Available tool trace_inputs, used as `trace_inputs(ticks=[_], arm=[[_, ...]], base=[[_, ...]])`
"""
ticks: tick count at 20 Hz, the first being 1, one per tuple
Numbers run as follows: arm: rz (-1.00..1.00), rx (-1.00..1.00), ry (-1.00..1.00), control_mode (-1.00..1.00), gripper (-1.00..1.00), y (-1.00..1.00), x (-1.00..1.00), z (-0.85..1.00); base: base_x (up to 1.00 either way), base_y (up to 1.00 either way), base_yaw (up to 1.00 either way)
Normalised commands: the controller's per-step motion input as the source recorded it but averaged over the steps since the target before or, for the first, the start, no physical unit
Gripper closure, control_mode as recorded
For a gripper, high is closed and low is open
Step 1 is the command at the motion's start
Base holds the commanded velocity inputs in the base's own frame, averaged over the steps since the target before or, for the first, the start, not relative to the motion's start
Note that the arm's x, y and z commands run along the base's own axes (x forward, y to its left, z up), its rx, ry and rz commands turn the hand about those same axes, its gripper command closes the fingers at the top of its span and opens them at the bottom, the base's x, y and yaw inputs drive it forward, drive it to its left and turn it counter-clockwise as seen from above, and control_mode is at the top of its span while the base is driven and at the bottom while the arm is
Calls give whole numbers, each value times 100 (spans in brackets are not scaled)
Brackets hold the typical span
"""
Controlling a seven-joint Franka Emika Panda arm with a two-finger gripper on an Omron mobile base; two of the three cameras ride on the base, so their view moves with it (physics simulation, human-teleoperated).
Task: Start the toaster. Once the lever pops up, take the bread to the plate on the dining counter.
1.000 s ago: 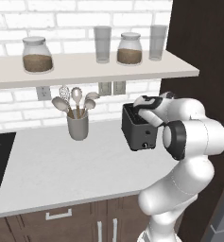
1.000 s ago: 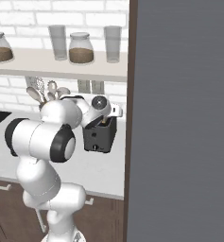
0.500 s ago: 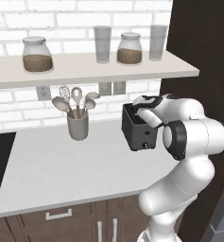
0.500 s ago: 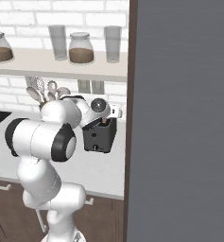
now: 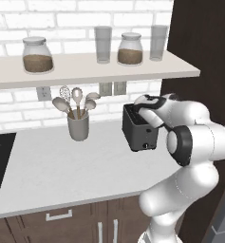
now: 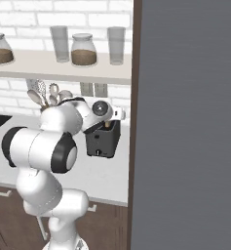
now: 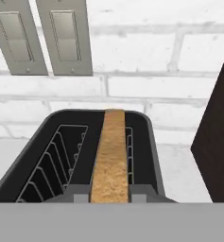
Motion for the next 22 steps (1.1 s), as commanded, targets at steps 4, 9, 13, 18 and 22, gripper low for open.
trace_inputs(ticks=[4,9,13,18,22], arm=[[0,-1,-5,-100,100,0,-7,51],[0,0,-5,-100,100,0,-20,52],[0,0,-5,-100,100,0,-44,25],[-1,0,-4,-100,100,1,-54,42],[-2,0,0,-100,100,4,-46,81]], base=[[0,0,0],[0,0,0],[0,0,0],[0,0,0],[0,0,0]])
